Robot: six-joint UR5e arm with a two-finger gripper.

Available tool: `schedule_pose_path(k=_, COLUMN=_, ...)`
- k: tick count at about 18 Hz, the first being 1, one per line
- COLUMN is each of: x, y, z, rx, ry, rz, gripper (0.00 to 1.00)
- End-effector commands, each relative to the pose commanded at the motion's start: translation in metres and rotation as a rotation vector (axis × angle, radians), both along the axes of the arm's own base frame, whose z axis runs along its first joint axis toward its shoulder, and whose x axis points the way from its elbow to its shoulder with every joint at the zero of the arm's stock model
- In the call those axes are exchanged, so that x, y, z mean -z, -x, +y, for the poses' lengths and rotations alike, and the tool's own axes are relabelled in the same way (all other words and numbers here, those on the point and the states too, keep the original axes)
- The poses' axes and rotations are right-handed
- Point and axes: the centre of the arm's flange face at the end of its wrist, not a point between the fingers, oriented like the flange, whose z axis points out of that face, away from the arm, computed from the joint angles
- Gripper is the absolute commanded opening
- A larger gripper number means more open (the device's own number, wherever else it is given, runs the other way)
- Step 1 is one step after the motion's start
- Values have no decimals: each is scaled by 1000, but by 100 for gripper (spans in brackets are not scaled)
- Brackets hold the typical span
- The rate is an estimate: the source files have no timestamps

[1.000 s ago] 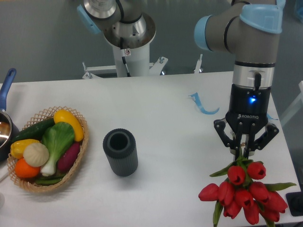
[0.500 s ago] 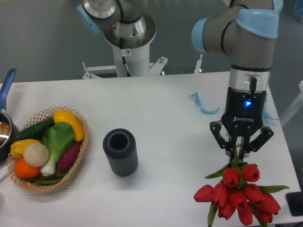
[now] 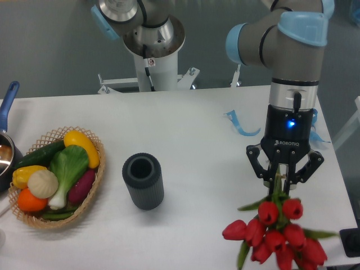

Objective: Insert the flowers into the vase
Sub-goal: 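Open the gripper and release the tulips onto the table, then move the open gripper over the tulip stems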

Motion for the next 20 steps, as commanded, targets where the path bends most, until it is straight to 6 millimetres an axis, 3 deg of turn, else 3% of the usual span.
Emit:
schedule_pose_path(k=1, x=0, y=-1, z=2, rx=16, ry=-17, rz=-11, gripper=20)
schedule_pose_path(k=2, x=-1, y=-4, z=3, rx=34, ry=-36, rz=-21, gripper=11)
schedule_pose_path(k=3, x=2, y=-6, z=4, rx=51, ry=-52, rz=-39, gripper=5)
schedule_pose_path(k=4, x=13, y=-11, z=5, rx=70, ry=-53, rz=-61, gripper=5)
schedule_pose_path(k=7, x=95, y=-49, z=-22, rx=221, ry=59, rz=-49, gripper=3)
schedule_pose_path(k=9, x=125, y=-40, z=-57, rx=219, ry=89, rz=-61, gripper=6)
schedule_pose_path(k=11, x=133, y=-32, z=-69, rx=194, ry=96, rz=-79, gripper=6)
schedule_pose_path(k=14, x=174, y=-15, z=-80, rx=166, ry=140, rz=-133, gripper=9)
schedule_pose_path(k=15, x=178, y=-6, z=-80, rx=151, ry=162, rz=-127, gripper=27)
schedule_pose_path(k=16, x=180, y=5, z=-80, rx=131, ry=205, rz=-109, gripper=59)
schedule_pose_path(k=17, x=183, y=11, z=-82, rx=105, ry=255, rz=-97, gripper=79)
schedule_pose_path(k=18, x=188, y=13, z=-84, rx=79, ry=304, rz=-93, gripper=93)
schedule_pose_path(k=20, x=200, y=18, z=-87, rx=37, ry=359, rz=-104, gripper=95)
